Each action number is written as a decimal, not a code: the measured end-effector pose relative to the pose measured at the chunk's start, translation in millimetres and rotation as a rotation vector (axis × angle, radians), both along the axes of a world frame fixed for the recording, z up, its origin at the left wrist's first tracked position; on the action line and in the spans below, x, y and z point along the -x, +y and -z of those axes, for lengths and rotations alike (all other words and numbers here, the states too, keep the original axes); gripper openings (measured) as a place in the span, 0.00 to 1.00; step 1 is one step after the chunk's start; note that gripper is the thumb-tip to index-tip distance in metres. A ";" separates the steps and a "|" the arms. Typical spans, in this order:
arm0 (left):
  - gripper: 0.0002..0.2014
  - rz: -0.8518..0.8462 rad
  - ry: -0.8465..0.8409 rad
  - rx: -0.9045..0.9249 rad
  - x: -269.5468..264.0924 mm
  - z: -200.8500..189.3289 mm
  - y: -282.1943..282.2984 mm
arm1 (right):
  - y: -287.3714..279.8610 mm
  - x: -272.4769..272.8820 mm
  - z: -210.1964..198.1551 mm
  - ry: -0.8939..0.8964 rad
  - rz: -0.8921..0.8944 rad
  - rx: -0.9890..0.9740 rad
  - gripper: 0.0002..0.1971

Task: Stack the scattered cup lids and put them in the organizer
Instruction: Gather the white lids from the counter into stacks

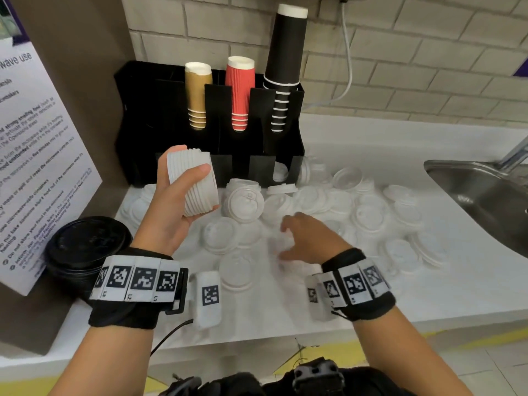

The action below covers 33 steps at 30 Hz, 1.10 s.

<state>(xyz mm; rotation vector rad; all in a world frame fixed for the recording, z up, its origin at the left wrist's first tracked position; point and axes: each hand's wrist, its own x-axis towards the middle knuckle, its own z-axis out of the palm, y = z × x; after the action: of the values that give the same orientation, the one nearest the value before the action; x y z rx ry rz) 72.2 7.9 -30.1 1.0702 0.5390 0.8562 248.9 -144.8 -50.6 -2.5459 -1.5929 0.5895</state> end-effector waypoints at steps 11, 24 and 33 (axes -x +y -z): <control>0.23 0.085 0.066 0.036 -10.8 2.0 -7.3 | -19.1 -15.4 11.2 0.103 0.119 0.163 0.39; 0.27 0.271 0.053 0.087 -22.3 14.1 -35.7 | 10.9 10.1 -43.0 0.799 -0.063 -0.749 0.28; 0.25 0.224 0.005 0.053 -15.4 13.7 -29.8 | 21.1 24.1 -31.1 0.820 -0.078 -0.779 0.30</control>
<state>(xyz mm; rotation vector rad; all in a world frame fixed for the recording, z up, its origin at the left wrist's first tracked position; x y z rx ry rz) 87.7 -21.8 -43.8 1.0623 0.4342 0.6402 224.7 -123.6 -19.6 -1.4109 -1.2491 0.7019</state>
